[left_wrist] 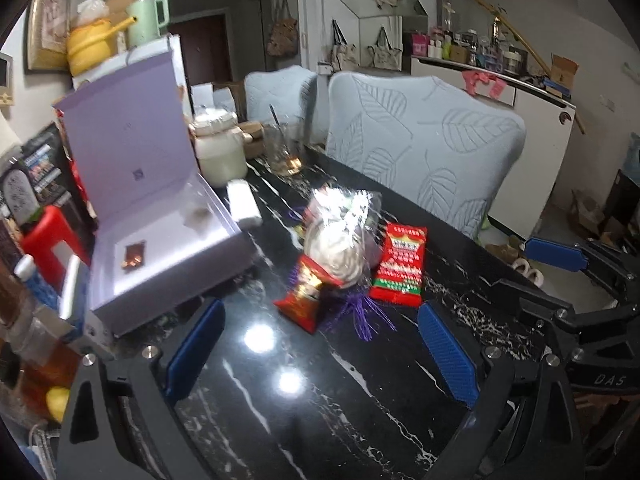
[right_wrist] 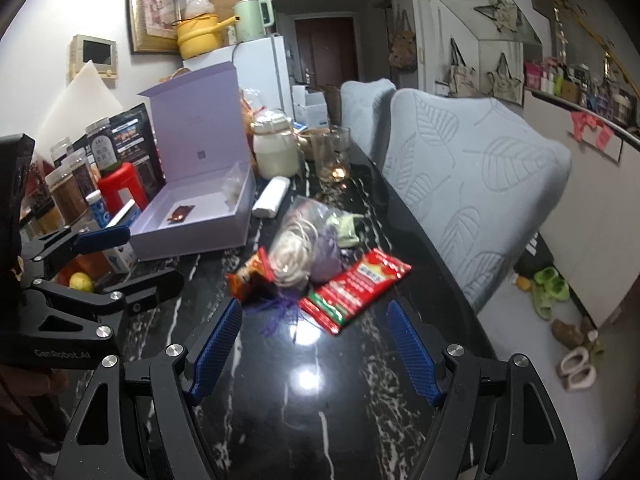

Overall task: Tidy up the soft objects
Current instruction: 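Withdraw both tools from the gift box back over the table, then grasp the red cartoon snack packet with the left tool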

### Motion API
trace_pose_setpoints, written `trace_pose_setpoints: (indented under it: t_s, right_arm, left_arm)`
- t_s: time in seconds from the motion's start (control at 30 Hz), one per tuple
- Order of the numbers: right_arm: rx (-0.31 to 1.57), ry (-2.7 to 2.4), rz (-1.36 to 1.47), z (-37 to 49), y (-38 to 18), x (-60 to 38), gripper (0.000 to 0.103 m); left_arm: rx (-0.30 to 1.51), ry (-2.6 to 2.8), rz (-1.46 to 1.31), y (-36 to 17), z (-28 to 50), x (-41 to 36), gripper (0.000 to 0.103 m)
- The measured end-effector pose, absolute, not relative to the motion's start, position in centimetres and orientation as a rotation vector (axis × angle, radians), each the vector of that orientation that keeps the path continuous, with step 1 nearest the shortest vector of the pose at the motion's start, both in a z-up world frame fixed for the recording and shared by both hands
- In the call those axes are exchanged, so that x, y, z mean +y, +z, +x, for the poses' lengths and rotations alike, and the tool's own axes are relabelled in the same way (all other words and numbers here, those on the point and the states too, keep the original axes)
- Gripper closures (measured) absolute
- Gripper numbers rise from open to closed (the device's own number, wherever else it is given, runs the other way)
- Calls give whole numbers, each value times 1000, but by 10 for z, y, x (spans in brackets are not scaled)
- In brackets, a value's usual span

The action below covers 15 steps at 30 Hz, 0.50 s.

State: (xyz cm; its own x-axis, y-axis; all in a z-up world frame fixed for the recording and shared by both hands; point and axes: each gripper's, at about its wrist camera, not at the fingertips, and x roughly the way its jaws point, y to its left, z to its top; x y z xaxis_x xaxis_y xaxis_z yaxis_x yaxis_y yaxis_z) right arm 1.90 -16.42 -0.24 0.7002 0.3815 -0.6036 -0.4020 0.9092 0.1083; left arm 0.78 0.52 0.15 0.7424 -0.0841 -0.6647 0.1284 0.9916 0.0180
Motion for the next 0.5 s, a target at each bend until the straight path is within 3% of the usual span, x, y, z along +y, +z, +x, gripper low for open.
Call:
trace_pose_setpoints:
  t_s: [0.23, 0.47, 0.5]
  right_arm:
    - [733, 430, -2, 30, -25, -170, 27]
    - [794, 461, 37, 45, -45, -165, 27]
    - [800, 466, 41, 47, -47, -164, 27]
  left_arm:
    - [774, -170, 35, -27, 25, 7, 5]
    - [801, -159, 41, -48, 46, 15, 10]
    - [805, -156, 43, -51, 49, 17, 15]
